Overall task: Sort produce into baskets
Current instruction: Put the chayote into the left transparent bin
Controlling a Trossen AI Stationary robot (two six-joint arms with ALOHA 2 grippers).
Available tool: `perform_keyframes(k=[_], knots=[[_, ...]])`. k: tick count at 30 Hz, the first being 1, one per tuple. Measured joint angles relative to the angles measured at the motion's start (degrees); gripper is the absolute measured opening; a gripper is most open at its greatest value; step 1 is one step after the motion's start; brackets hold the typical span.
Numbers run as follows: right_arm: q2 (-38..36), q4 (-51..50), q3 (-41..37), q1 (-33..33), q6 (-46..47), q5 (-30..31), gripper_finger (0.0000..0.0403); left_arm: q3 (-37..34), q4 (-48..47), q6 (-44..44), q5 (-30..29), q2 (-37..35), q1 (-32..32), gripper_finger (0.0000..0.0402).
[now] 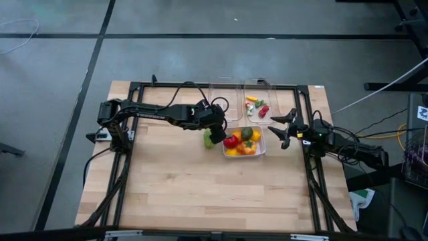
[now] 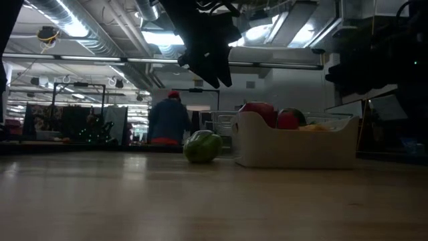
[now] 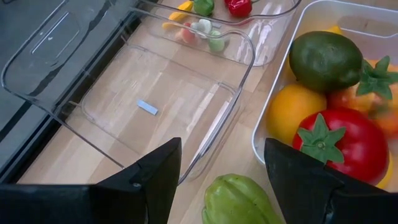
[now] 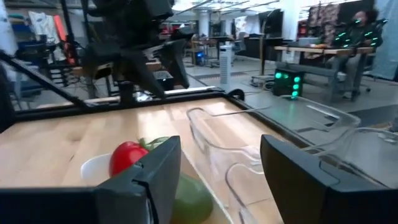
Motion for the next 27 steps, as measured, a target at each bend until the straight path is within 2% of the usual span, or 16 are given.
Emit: perform_keyframes(k=[13,18,23,27], knots=[[-0.01,0.02,-0.12,0.02,-0.10,-1.26,0.0218,0.00,-0.07,0.34,0.00,0.00,0.36,0.0225],[-0.01,0.05,-0.14,0.00,-0.12,-1.28,0.0218,-0.01,-5.79,-8.57,0.00,0.00,0.61,0.0225],[-0.01,0.07,-0.14,0.00,-0.12,-1.30,0.0218,-0.02,-11.00,-25.13,0.13,0.00,0.67,0.0227],[-0.01,0.07,-0.16,0.00,-0.12,-1.32,0.0218,-0.02,-11.91,-26.43,2.26,0.00,0.75,0.0247]])
